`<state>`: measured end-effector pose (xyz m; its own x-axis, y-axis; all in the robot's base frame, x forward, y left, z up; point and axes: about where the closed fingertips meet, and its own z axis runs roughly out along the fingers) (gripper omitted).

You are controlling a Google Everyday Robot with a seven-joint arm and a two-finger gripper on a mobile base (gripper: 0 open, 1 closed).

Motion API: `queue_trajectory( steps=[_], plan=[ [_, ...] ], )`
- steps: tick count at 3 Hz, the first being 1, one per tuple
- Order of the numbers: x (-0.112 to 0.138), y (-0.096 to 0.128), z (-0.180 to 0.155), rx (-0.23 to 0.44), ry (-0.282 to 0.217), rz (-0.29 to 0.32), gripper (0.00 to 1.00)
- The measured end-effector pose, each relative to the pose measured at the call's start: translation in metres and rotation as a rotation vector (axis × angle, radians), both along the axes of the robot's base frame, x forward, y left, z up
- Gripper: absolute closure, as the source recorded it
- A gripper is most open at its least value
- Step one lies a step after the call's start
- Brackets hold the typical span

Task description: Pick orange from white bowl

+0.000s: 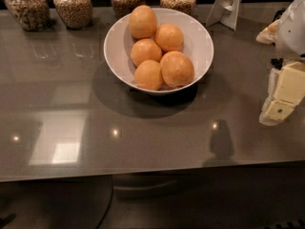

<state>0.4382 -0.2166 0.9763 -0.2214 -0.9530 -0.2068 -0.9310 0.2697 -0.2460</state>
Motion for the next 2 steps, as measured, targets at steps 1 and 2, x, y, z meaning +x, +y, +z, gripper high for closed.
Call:
queue_trajectory(
  steps=[1, 2],
  plan=[
    [0.0001, 0.0001, 0.0001, 0.0, 0.0, 0.0, 0.0],
    [0.0035, 0.0043, 0.0026, 0.015, -0.019, 0.005, 0.0]
  ],
)
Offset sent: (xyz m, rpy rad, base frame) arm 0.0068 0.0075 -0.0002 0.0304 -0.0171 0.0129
